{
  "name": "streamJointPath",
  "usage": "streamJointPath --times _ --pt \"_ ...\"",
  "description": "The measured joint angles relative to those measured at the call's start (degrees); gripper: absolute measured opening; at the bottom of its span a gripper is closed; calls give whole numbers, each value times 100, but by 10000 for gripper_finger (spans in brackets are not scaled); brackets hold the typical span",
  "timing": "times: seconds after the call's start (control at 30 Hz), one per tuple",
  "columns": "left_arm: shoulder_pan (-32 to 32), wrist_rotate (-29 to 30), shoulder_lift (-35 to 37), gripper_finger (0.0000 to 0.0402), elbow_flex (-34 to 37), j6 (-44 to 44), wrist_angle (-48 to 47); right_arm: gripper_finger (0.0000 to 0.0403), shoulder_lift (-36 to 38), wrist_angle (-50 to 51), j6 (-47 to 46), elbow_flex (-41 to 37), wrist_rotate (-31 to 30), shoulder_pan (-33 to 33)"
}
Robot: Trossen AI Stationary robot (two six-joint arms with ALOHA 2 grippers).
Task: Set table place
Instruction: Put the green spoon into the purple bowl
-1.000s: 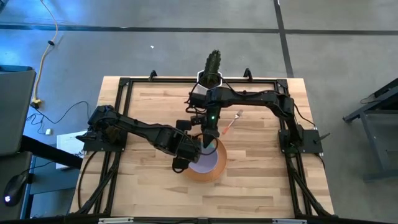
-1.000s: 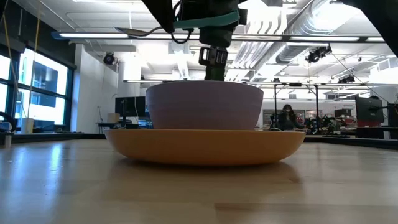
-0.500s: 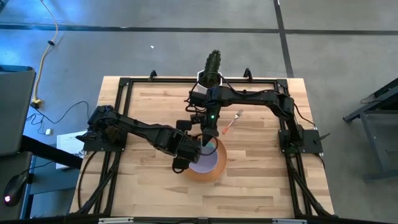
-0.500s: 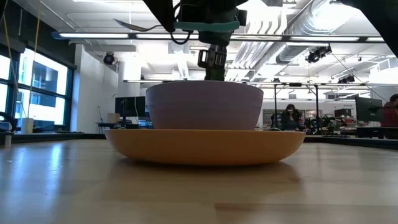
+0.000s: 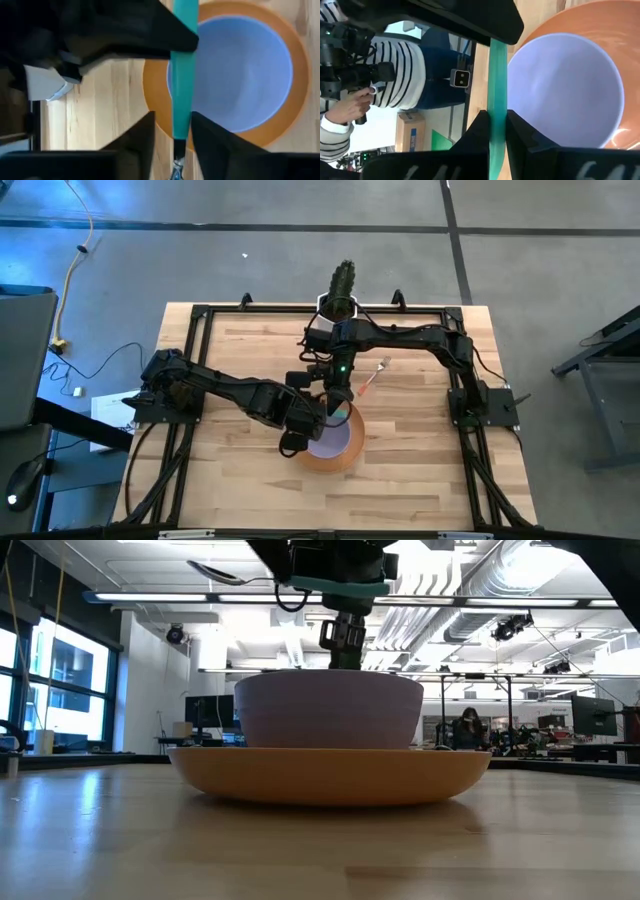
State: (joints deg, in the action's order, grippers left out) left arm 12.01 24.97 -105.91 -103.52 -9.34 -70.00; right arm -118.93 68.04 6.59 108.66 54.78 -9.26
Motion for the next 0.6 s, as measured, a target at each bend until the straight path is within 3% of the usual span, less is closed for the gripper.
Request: streamJointPath --times 0.2,0.33,0.5,0.6 --pt "0 13 15 200 -479 4 -216 3 0 96 20 0 -146 -2" --pt "4 50 15 242 -912 -233 -938 3 0 580 177 0 -271 -22" --pt "4 436 22 254 -1364 -958 -2003 3 4 1876 393 0 -1131 -15" --pt "-3 485 95 246 -1395 -1063 -1978 3 11 2214 278 0 -1458 36"
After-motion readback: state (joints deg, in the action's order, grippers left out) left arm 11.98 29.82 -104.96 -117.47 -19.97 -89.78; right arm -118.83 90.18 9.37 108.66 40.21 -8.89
